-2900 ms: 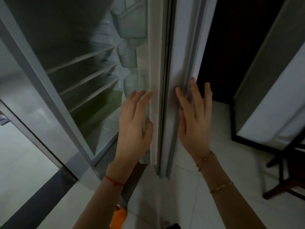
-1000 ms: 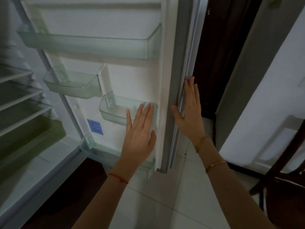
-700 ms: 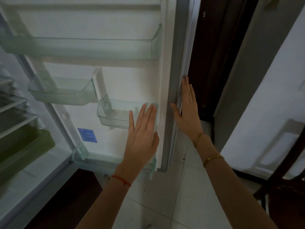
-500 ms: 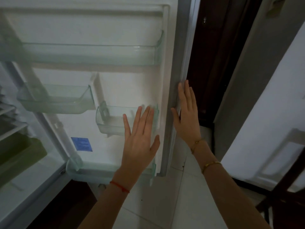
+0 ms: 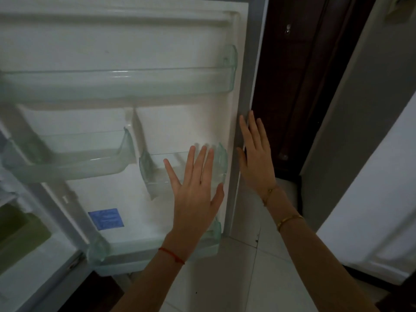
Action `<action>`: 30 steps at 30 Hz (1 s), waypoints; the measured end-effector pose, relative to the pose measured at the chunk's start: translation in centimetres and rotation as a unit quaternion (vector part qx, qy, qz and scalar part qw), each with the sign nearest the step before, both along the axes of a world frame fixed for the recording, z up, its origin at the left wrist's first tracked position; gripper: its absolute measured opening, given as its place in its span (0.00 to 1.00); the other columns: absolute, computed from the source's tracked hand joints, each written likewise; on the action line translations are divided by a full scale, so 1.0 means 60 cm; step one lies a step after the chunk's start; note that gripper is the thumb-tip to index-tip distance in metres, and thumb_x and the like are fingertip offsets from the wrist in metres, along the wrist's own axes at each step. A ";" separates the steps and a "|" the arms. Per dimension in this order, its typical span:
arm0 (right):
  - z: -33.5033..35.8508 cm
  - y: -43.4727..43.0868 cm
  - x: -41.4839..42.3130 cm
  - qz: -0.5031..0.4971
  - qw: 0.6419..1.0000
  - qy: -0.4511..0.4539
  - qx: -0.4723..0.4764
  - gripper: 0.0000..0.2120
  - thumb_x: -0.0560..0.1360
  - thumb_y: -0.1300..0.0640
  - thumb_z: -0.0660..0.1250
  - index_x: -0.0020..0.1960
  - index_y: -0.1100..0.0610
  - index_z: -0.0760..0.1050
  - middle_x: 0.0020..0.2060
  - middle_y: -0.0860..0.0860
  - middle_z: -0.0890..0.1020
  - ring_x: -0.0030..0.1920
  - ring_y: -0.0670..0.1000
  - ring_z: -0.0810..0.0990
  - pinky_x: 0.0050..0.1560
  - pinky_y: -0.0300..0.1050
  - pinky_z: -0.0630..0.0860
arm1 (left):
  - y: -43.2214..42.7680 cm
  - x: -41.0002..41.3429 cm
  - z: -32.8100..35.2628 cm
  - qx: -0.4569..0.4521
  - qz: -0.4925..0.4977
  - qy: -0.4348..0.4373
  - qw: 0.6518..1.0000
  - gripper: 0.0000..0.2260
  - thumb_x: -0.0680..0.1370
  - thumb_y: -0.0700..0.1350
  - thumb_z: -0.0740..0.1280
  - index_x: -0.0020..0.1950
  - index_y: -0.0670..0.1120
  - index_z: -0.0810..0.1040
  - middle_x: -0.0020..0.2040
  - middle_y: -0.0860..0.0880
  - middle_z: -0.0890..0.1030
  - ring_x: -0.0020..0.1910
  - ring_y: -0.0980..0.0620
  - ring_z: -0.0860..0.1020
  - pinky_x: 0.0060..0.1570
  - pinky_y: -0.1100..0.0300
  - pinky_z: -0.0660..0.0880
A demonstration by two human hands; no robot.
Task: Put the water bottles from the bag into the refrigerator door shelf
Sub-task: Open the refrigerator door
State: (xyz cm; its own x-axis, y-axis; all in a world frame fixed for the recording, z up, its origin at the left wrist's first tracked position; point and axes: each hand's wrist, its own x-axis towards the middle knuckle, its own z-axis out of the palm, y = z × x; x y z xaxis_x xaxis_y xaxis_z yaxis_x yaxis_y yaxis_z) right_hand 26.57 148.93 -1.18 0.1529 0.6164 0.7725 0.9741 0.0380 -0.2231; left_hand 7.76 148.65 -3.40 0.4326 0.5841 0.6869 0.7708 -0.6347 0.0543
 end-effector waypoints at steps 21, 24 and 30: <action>0.017 0.242 0.064 0.090 0.993 0.050 -0.059 0.31 0.79 0.62 0.55 0.79 0.55 0.48 0.79 0.53 0.49 0.79 0.57 0.46 0.78 0.58 0.53 | 0.172 0.097 -0.001 -0.037 0.082 0.025 0.996 0.33 0.79 0.57 0.57 0.79 0.41 0.55 0.80 0.45 0.56 0.80 0.45 0.51 0.75 0.37 0.42; 0.016 0.246 0.071 0.105 0.992 0.052 -0.047 0.30 0.80 0.62 0.55 0.79 0.55 0.49 0.79 0.52 0.49 0.79 0.53 0.45 0.79 0.54 0.50 | 0.173 0.104 -0.004 -0.025 0.100 0.017 0.995 0.32 0.80 0.58 0.55 0.79 0.42 0.55 0.80 0.45 0.56 0.80 0.46 0.52 0.75 0.36 0.44; 0.023 0.242 0.082 0.150 0.984 0.069 -0.061 0.30 0.81 0.61 0.55 0.79 0.51 0.47 0.80 0.48 0.47 0.79 0.50 0.44 0.78 0.46 0.45 | 0.170 0.112 -0.001 -0.021 0.134 0.024 0.990 0.31 0.80 0.58 0.55 0.79 0.43 0.57 0.80 0.46 0.58 0.79 0.46 0.53 0.75 0.36 0.46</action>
State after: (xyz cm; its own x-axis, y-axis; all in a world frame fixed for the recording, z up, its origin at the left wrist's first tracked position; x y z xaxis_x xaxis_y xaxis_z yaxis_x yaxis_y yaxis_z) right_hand 31.48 163.42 0.17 0.0482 0.7372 0.6740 0.8827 0.2844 -0.3742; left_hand 14.47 158.84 -3.49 0.2900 0.7104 0.6412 0.9135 -0.4052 0.0357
